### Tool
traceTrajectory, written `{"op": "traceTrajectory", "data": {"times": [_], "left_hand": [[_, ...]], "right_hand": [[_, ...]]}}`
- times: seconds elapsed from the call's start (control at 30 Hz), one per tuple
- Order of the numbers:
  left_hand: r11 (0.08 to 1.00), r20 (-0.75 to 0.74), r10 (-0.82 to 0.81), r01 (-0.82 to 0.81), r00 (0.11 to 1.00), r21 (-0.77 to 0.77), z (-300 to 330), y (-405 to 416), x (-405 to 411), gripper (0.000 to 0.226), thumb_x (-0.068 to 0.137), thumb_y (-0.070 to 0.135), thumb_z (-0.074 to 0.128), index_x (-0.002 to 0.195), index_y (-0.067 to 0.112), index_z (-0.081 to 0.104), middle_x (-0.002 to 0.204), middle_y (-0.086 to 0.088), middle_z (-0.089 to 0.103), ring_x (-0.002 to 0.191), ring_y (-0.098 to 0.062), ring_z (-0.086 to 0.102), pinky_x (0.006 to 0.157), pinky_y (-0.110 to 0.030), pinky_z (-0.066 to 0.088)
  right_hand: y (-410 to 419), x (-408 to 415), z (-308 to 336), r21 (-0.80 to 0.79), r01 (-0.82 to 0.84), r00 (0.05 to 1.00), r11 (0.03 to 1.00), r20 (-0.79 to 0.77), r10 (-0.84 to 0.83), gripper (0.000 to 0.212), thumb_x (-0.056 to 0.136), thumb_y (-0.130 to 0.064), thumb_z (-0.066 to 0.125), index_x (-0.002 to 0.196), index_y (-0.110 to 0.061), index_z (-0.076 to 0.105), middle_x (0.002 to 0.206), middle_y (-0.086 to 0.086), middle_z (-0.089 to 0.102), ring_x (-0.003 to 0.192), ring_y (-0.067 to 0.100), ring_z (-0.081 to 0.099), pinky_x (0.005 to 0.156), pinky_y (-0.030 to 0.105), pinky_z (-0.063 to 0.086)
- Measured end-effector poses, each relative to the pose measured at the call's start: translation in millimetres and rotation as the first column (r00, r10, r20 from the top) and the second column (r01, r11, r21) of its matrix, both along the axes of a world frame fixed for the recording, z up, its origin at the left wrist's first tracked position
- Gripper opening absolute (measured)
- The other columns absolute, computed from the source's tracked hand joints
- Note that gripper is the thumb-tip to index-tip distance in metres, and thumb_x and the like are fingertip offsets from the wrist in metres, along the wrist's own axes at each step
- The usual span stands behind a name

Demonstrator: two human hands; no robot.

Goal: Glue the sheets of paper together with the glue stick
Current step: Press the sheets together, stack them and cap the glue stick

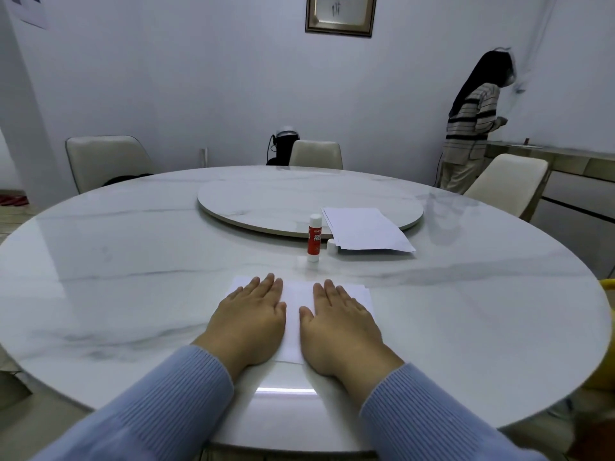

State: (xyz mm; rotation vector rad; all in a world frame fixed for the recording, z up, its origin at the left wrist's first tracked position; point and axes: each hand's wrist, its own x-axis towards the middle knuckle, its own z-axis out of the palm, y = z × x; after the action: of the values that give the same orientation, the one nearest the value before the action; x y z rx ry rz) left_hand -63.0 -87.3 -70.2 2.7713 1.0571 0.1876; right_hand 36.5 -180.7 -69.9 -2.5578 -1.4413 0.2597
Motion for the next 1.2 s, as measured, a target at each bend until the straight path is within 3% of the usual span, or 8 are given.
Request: {"op": "traceTrajectory", "data": {"times": [0.27,0.63,0.8,1.03,1.2], "left_hand": [[0.994,-0.004,0.109,-0.109,0.994,-0.003,-1,4,-3,0.057,0.097,0.038,0.015,0.151,0.02,0.006,0.16,0.004,0.002,0.147,-0.011,0.004,0.118,-0.033,0.009],[0.992,0.003,0.124,-0.123,0.992,-0.032,1,5,-15,0.056,0.098,0.037,0.016,0.151,0.02,0.008,0.16,0.005,0.003,0.147,-0.013,0.004,0.118,-0.031,0.006],[0.984,-0.019,0.179,-0.179,0.984,-0.005,2,7,-24,0.054,0.098,0.033,0.016,0.15,0.025,0.01,0.159,0.011,0.005,0.146,-0.008,0.006,0.119,-0.045,0.003],[0.991,-0.078,0.128,-0.131,0.989,-0.032,6,10,-27,0.053,0.099,0.034,0.012,0.15,0.026,0.001,0.159,0.01,-0.005,0.146,-0.007,-0.001,0.119,-0.044,0.0],[0.998,-0.07,0.06,-0.061,0.996,-0.005,6,19,-40,0.051,0.1,0.032,0.014,0.15,0.032,0.005,0.158,0.016,0.0,0.145,-0.001,0.004,0.119,-0.035,0.006]], "right_hand": [[-13,7,2,-0.002,0.051,0.999,0.999,-0.008,-0.051,0.062,0.099,-0.046,0.013,0.153,-0.02,-0.002,0.163,-0.001,-0.009,0.149,0.014,-0.005,0.12,0.034,-0.001],[-25,16,3,-0.008,0.069,0.998,0.998,0.008,-0.069,0.058,0.1,-0.038,0.012,0.153,-0.017,0.0,0.163,-0.003,-0.006,0.149,0.012,-0.005,0.119,0.031,-0.002],[-30,23,1,-0.021,0.034,0.999,0.999,0.023,-0.034,0.058,0.1,-0.039,0.012,0.154,-0.019,0.001,0.163,-0.005,-0.005,0.149,0.01,-0.003,0.12,0.032,-0.001],[-46,33,6,-0.105,0.015,0.997,0.994,0.082,-0.006,0.055,0.1,-0.034,0.008,0.153,-0.023,-0.005,0.162,-0.01,-0.011,0.148,0.007,-0.008,0.119,0.048,-0.008],[-54,41,10,-0.157,0.049,0.993,0.986,0.118,-0.031,0.055,0.1,-0.039,0.006,0.152,-0.031,-0.006,0.16,-0.016,-0.013,0.148,0.016,-0.016,0.114,0.057,-0.015]]}}
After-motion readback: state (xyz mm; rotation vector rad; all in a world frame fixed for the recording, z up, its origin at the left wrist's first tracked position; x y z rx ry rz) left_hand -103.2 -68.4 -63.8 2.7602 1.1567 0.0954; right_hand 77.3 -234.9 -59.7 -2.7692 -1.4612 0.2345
